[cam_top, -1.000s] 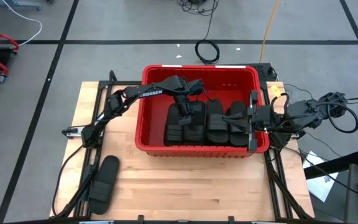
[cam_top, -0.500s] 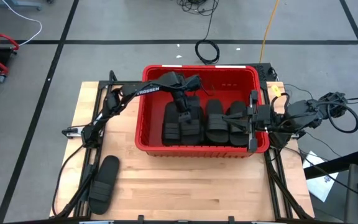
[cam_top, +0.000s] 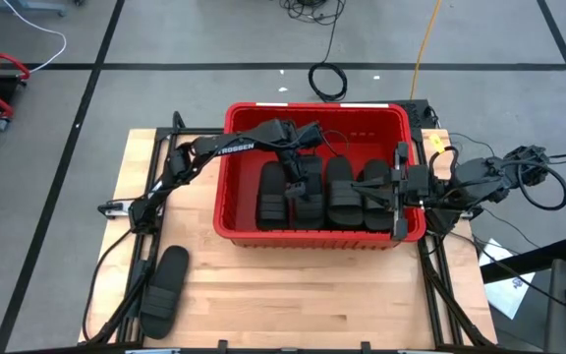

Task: Pick and place slides into bin
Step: Put the black slide into the red bin

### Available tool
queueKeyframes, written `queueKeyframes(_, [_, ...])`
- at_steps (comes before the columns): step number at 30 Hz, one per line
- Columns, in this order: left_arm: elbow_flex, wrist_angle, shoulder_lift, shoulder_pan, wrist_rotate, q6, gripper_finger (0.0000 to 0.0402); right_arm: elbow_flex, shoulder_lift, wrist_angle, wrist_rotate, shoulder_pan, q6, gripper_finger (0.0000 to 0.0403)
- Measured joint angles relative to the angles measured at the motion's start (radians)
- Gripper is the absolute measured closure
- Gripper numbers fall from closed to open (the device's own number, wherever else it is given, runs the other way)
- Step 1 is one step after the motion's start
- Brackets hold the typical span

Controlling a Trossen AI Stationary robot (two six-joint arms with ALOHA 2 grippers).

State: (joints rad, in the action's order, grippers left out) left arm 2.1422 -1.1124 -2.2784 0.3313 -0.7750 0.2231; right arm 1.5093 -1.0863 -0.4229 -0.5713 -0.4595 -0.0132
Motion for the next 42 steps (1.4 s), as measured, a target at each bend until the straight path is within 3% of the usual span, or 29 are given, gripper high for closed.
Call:
queueKeyframes(6, [0.0, 0.0, 0.0, -0.015, 0.016, 0.107, 0.0375, 0.0, 0.0, 0.0, -0.001, 0.0, 0.001, 0.0403])
queueKeyframes(11, [0.0, 0.008, 0.0, -0.03, 0.065, 0.098, 0.0341, 0.0, 0.0, 0.0, -0.001, 0.0, 0.001, 0.0403])
queueKeyframes(22, [0.005, -0.014, 0.006, -0.009, 0.069, 0.009, 0.0196, 0.0, 0.0, 0.0, -0.002, 0.0, -0.002, 0.0403])
queueKeyframes(29, [0.045, -0.095, 0.158, 0.01, 0.118, 0.17, 0.0144, 0.0, 0.0, 0.0, -0.002, 0.0, -0.002, 0.0403])
queueKeyframes(31, [0.058, -0.101, 0.24, 0.009, 0.146, 0.237, 0.0149, 0.0, 0.0, -0.001, -0.001, 0.0, -0.002, 0.0403])
queueKeyframes(34, [0.073, -0.095, 0.399, -0.013, 0.219, 0.32, 0.0188, 0.0, 0.0, -0.001, -0.001, 0.0, -0.001, 0.0403])
queueKeyframes(38, [0.076, -0.071, 0.621, -0.076, 0.29, 0.338, 0.0285, 0.0, 0.0, -0.001, -0.001, 0.0, 0.013, 0.0403])
queueKeyframes(42, [0.076, -0.063, 0.797, -0.151, 0.265, 0.188, 0.0385, 0.0, 0.0, 0.0, 0.031, 0.0, 0.044, 0.0403])
